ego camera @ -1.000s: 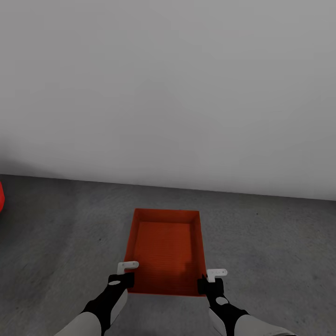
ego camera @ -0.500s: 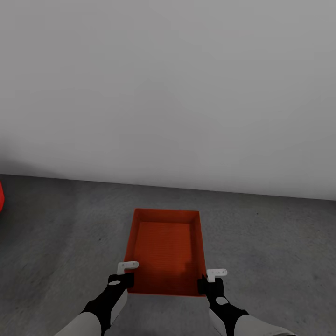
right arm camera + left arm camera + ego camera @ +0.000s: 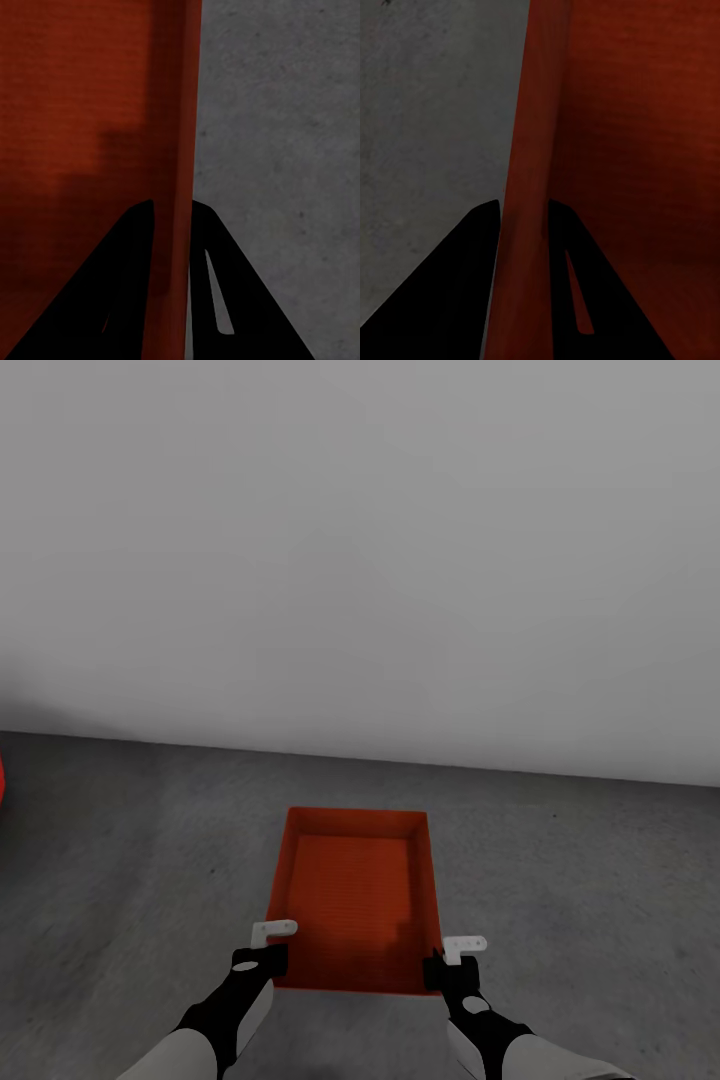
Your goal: Move the two storage containers from the living room to the garage. In the garage, place one container on the floor and stack the other container on top of it (either order is fine).
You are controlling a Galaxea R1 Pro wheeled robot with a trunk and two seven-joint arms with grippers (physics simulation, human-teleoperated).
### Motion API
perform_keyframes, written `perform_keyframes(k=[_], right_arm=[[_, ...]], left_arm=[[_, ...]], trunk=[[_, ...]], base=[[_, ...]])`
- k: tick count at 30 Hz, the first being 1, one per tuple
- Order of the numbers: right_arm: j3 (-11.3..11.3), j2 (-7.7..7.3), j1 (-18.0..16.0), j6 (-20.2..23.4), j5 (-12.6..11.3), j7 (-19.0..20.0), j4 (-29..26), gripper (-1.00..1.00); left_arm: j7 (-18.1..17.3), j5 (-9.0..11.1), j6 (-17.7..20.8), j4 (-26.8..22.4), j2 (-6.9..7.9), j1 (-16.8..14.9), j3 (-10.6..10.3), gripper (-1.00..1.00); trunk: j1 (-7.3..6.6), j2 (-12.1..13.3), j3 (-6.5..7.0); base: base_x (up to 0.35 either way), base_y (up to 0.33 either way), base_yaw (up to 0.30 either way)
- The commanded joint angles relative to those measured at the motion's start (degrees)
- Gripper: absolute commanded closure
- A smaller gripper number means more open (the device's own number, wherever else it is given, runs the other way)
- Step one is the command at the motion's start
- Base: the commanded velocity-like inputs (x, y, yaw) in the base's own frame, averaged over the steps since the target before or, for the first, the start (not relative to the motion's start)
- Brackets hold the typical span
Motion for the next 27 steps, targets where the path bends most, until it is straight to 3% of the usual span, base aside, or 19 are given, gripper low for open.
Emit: perform_keyframes(k=[1, 21, 27], right_arm=[[-1.5, -0.25, -0.1, -0.4, -0.7, -1.8, -0.1, 1.00], [-1.5, -0.24, -0.1, -0.4, -0.7, -1.8, -0.1, 1.00], [-1.5, -0.19, -0.1, -0.4, -0.7, -1.8, -0.1, 1.00]], left_arm=[[0.3, 0.1, 0.4, 0.0, 0.01, 0.0, 0.7, 1.00], [0.3, 0.1, 0.4, 0.0, 0.01, 0.0, 0.7, 1.00], [0.3, 0.1, 0.4, 0.0, 0.01, 0.0, 0.7, 1.00]], trunk=[[0.22, -0.4, -0.22], [4.62, -8.5, -3.81], [5.93, -10.9, -4.89]], base=[[0.000, 0.000, 0.000], [0.000, 0.000, 0.000], [0.000, 0.000, -0.112]])
